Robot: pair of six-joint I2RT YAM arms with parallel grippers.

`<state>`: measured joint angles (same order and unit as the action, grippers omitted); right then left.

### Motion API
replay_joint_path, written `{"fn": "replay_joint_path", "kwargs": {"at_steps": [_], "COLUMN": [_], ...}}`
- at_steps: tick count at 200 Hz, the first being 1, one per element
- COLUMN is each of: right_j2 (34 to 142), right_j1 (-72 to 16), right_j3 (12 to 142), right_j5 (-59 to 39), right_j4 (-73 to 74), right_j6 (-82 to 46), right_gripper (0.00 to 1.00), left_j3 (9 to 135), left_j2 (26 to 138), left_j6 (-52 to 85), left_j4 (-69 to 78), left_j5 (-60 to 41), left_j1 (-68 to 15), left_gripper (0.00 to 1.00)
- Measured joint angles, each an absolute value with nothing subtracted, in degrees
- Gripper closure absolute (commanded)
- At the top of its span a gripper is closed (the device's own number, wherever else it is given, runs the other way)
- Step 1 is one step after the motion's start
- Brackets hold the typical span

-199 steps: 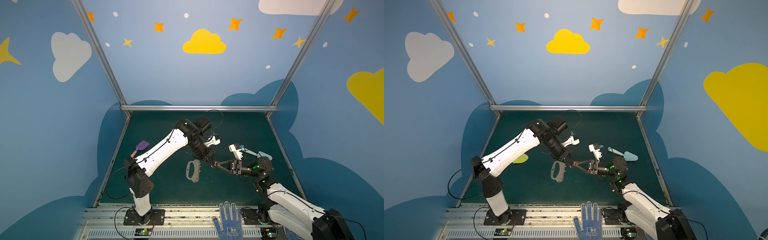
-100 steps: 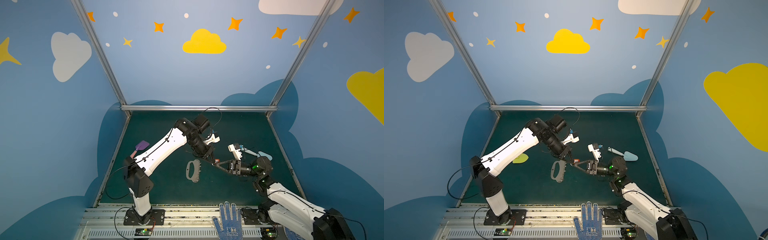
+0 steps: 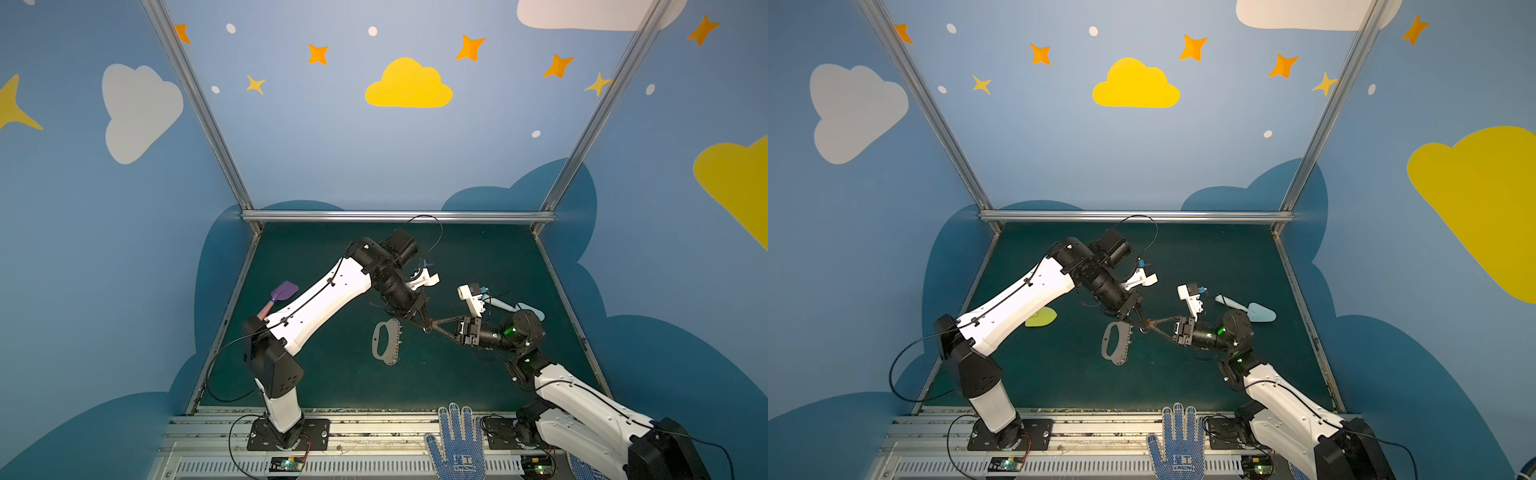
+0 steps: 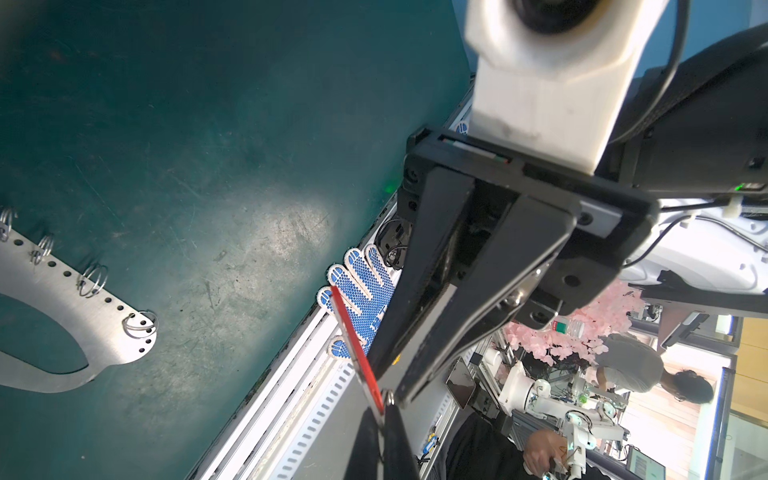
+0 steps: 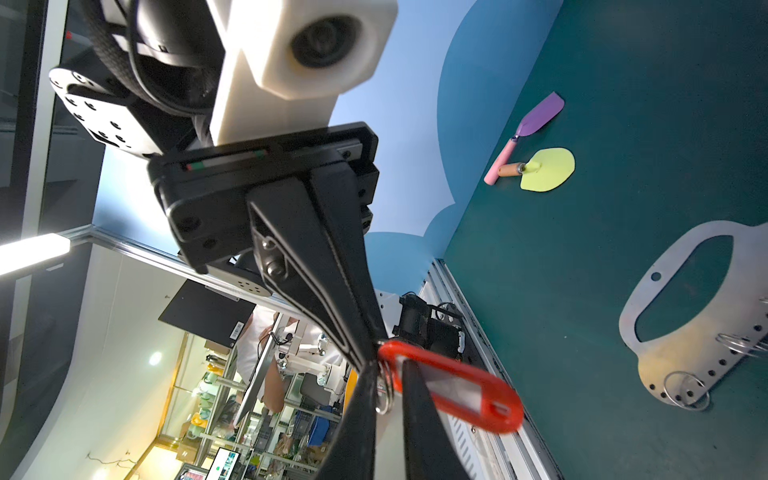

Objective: Put the keys on the keyring

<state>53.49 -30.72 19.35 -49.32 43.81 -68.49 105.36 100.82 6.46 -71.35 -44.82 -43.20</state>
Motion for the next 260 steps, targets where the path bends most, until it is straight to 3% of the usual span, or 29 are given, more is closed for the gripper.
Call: {"fn": "replay_joint_path", "kwargs": {"at_steps": [56, 125, 148, 165, 193, 232, 260], "right_j2": [52.9, 52.9, 52.9, 52.8, 52.5, 51.8, 51.6], "right_j1": [-31.4, -32.7, -33.1, -33.4, -33.8, -34.1, -34.5], "right_j3": [19.9, 20.8, 21.2, 21.4, 21.6, 22.3, 22.6], "right_j5": [-48.5, -48.5, -48.7, -48.7, -48.7, -48.5, -48.1], "right_j4": [43.0, 42.7, 42.6, 42.4, 41.3, 37.8, 37.4], "right_j6": [-68.0, -66.9, -66.6, -66.0, -65.2, -63.4, -62.7], "right_gripper": [0.77, 0.83, 0.75, 0.83, 0.85, 1.0, 1.0], "left_j3": [105.1, 104.6, 104.3, 104.2, 103.1, 102.4, 101.5], "left_j2": [100.2, 98.6, 98.1, 97.9, 97.4, 96.9, 96.0], "left_j6": [7.3, 8.0, 8.4, 8.8, 9.3, 9.9, 10.6], "left_j4": [-71.0, -71.0, -70.9, -70.7, -69.8, -69.4, -68.6], "left_j5": [-44.9, -44.8, -44.8, -44.8, -45.0, -45.9, -46.4], "left_j1": [-43.2, -43.1, -43.1, -43.1, -43.0, -42.6, -42.3], "left_gripper": [0.96, 0.96, 0.96, 0.96, 0.96, 0.96, 0.91]}}
